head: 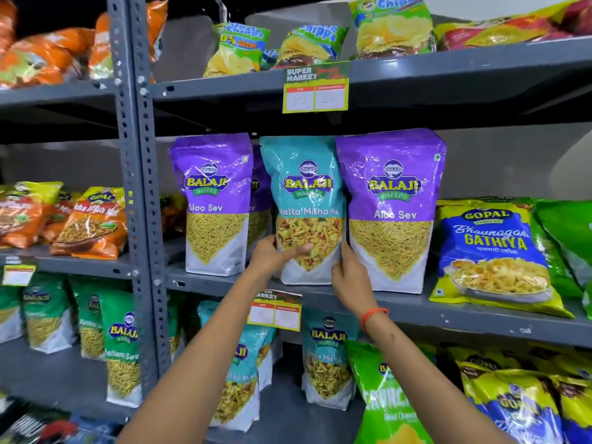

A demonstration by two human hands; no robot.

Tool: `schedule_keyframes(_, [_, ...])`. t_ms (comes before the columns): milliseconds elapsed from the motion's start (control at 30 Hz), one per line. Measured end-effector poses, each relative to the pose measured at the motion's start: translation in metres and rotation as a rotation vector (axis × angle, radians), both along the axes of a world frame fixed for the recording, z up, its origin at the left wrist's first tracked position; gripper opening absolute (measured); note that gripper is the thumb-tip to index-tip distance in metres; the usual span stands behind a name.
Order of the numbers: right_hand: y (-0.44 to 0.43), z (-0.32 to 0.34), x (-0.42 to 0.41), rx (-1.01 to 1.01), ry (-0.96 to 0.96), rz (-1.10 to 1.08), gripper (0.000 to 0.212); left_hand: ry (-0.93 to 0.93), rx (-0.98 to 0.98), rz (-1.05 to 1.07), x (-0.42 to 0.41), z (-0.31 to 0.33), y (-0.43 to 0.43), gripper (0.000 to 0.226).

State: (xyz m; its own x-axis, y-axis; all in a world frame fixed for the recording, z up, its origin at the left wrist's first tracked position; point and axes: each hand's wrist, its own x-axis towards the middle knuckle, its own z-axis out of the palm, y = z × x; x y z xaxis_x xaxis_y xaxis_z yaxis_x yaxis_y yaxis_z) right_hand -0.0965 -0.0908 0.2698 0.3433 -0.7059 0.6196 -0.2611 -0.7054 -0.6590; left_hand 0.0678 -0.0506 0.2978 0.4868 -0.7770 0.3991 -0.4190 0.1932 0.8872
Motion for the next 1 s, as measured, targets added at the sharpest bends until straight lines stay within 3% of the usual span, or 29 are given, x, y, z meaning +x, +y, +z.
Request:
schedule_keyframes(200, [-0.005, 0.006, 0.001, 0.104, -0.025, 0.152, 0.057, -0.137, -0.031, 0.227, 0.003, 0.004, 0.008, 0.063])
schedule_keyframes(433, [0.009, 0.006, 0.009, 0.173, -0.137, 0.306, 0.056, -0.277, -0.017, 0.477, -0.002, 0.012, 0.044, 0.078])
schedule_keyframes(667, [0.03, 0.003, 0.015, 0.141, -0.226, 0.335, 0.063, -0.15, -0.07, 0.431, -0.008, 0.01, 0.084, 0.047])
schedule_keyframes(867, [0.045, -0.006, 0.009, -0.038, -0.312, 0.337, 0.048, -0.038, -0.138, 0.298, 0.004, -0.008, 0.109, 0.072])
schedule_keyframes(1000, [0.051, -0.011, 0.008, 0.104, -0.354, 0.442, 0.064, -0.036, -0.173, 0.231, 0.009, -0.021, 0.124, 0.091])
